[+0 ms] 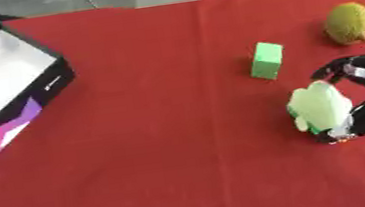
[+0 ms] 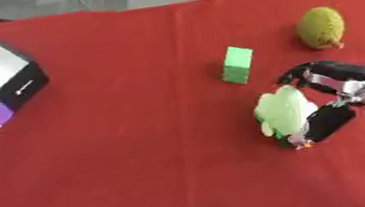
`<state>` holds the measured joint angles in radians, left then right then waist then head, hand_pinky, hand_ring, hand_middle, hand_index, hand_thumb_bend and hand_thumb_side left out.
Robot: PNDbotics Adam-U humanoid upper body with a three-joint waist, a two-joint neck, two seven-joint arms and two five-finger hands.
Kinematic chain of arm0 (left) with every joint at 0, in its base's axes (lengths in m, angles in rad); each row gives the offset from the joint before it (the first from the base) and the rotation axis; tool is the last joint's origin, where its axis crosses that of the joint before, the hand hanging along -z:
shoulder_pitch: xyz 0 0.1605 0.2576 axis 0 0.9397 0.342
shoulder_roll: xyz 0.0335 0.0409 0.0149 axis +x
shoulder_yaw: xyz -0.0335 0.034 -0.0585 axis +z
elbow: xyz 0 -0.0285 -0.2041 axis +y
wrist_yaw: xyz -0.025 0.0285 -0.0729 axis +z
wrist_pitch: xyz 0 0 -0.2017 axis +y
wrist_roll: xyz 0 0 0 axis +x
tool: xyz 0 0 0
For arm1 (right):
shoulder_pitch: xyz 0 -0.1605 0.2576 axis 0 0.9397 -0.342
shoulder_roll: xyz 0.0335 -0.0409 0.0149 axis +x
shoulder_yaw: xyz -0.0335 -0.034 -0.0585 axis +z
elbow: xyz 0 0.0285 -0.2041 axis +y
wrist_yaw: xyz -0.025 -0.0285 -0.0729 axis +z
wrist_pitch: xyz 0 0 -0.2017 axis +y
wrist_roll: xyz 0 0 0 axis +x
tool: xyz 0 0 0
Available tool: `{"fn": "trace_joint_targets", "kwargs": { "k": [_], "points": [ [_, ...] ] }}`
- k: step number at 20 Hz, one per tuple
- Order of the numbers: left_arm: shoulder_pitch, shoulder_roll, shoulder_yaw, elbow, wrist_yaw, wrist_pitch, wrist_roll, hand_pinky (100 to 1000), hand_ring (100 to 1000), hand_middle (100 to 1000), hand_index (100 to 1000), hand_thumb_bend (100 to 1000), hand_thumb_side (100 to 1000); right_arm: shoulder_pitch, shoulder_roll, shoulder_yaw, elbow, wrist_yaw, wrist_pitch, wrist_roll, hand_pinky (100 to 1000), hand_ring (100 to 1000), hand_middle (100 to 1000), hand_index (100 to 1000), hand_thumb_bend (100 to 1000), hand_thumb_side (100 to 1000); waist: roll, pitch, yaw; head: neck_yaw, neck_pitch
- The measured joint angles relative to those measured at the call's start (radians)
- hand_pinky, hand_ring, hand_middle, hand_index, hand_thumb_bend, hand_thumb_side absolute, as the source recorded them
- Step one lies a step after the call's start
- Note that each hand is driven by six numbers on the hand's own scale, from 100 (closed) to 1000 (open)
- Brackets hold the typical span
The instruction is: Pick up the objects with one hand, pass them to the other hand, and then place them into the box on the other side of the table.
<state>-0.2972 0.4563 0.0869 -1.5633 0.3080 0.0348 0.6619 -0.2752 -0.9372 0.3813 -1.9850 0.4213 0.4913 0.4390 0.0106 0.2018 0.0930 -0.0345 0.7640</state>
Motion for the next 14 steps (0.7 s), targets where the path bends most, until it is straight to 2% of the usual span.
{"fn": "trace_joint_targets", "kwargs": {
  "k": [5,6,7,14],
  "points": [
    [0.003,0.000,0.002,-0.002,0.000,0.000,0.000,728,773,815,861,921,625,0.005,0.000,-0.020,0.000,0.006,-0.024,-0.025,907,857,858,887,681,305,0.000,0.000,-0.001,0.000,0.000],
    [0.003,0.000,0.002,-0.002,0.000,0.000,0.000,728,773,815,862,934,627,0.008,0.000,-0.021,0.000,0.007,-0.021,-0.021,907,857,858,886,669,263,0.000,0.000,-0.001,-0.002,0.000],
    [0.003,0.000,0.002,-0.003,0.000,0.000,-0.001,728,773,815,861,920,626,0.012,0.000,-0.022,0.000,0.011,-0.016,-0.015,907,857,858,886,679,306,0.000,0.000,-0.001,-0.004,0.000],
    [0.003,0.000,0.002,-0.005,0.000,-0.003,-0.004,727,772,814,861,919,626,0.020,0.000,-0.015,0.000,0.065,0.040,0.040,899,843,845,878,678,311,0.000,0.000,0.005,-0.013,0.000]
  ]
}}
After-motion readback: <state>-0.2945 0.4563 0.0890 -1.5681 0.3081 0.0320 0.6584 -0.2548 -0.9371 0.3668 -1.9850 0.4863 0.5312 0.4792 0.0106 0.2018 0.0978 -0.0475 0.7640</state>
